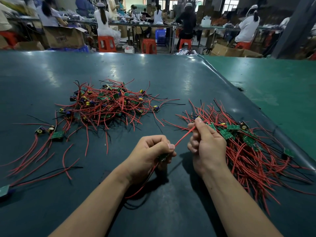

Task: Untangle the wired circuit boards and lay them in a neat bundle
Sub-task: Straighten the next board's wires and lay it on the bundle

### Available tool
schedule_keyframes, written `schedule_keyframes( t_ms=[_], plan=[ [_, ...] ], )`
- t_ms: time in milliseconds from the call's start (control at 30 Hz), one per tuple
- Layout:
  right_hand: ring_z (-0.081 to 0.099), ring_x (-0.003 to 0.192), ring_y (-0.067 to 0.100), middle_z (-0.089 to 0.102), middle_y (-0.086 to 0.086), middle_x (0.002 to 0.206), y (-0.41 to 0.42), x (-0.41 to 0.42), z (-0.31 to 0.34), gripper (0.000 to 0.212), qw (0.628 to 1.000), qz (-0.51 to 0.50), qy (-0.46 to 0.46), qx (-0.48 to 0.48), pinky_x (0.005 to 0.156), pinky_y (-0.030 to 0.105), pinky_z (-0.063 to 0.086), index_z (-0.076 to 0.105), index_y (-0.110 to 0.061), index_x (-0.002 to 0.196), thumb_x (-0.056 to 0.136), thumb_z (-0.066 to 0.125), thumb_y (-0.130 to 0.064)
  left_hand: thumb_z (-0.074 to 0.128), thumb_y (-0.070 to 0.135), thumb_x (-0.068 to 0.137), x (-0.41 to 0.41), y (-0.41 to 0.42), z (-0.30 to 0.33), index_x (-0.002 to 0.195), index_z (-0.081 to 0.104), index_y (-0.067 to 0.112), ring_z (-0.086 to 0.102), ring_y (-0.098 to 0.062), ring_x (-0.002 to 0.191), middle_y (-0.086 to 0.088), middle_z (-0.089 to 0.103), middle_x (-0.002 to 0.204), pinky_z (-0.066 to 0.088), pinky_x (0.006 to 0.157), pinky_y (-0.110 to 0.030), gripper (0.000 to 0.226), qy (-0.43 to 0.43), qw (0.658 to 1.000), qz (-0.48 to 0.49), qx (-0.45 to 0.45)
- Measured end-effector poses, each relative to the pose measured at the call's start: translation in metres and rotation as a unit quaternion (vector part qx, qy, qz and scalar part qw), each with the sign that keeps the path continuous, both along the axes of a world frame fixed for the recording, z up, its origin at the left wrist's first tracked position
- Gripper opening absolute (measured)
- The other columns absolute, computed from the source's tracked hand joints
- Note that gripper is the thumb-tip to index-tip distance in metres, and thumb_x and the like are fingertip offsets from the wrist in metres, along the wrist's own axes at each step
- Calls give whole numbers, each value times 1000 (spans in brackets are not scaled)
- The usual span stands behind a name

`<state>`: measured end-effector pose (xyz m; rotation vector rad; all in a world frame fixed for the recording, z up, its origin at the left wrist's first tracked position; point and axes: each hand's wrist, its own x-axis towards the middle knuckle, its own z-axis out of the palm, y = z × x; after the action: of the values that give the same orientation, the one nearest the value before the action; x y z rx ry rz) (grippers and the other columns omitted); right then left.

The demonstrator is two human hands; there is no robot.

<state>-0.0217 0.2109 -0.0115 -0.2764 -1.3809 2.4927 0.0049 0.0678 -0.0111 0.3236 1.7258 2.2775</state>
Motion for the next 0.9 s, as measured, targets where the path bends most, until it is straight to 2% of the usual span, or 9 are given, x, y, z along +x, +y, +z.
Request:
schedule_keyframes(
  t_ms=[133,233,333,467,567,633,733,833,900],
  plan=[
    [30,33,4,47,-6,49,1,1,3,25,1000,27,1,-8,33,13,21,66,-5,76,97,57,-14,62,11,69,-1,-1,-2,48,50,18,48,-10,48,-1,53,57,33,44,-17,25,7,1000,-7,9],
    [23,29,4,29,-7,40,6,0,9,39,991,72,-44,-101,30,12,16,54,-11,61,98,49,-18,68,20,60,-1,-1,-2,48,50,18,47,-10,47,-1,52,56,33,44,-17,22,10,1000,-24,16],
    [21,27,4,25,-8,38,8,1,10,42,978,118,-75,-157,26,14,16,50,-14,56,97,47,-21,69,24,59,-1,-1,-3,49,50,17,46,-10,46,-1,52,56,31,43,-18,22,9,999,-26,17],
    [29,34,4,41,-6,53,5,1,6,28,986,102,-64,-111,31,15,22,66,-8,86,99,49,-26,69,12,65,-3,-2,-3,51,52,18,49,-10,47,-3,55,59,33,43,-17,23,-13,999,3,31],
    [36,38,6,51,-6,61,-2,5,3,30,987,154,-48,-24,34,15,24,69,-11,100,98,51,-34,74,15,68,-7,-1,-4,54,59,20,43,-10,43,-5,56,61,29,40,-18,21,-47,996,61,40],
    [42,38,5,55,-6,57,-9,13,3,28,977,204,-40,51,34,14,29,71,-8,97,93,59,-33,68,23,71,-7,0,-3,58,61,18,38,-11,42,-6,54,61,27,39,-18,15,-47,995,74,46],
    [52,37,4,62,-2,52,-16,21,3,14,973,214,-10,87,34,13,38,72,0,87,92,62,-9,67,23,72,-6,1,-3,64,59,14,41,-11,46,-5,56,61,29,40,-18,15,-37,996,64,43],
    [39,35,2,51,-7,46,-12,16,3,13,980,163,-13,110,34,13,30,76,-6,79,87,67,-9,66,16,76,-6,0,-4,61,54,16,46,-10,48,-3,59,63,29,41,-18,19,-37,997,56,34],
    [30,35,3,44,-6,48,-7,10,3,17,989,124,-23,82,33,14,24,76,-9,75,88,66,-12,72,11,69,-6,-1,-5,58,52,18,48,-10,49,-2,59,61,28,44,-20,24,-42,998,46,28]
  ],
)
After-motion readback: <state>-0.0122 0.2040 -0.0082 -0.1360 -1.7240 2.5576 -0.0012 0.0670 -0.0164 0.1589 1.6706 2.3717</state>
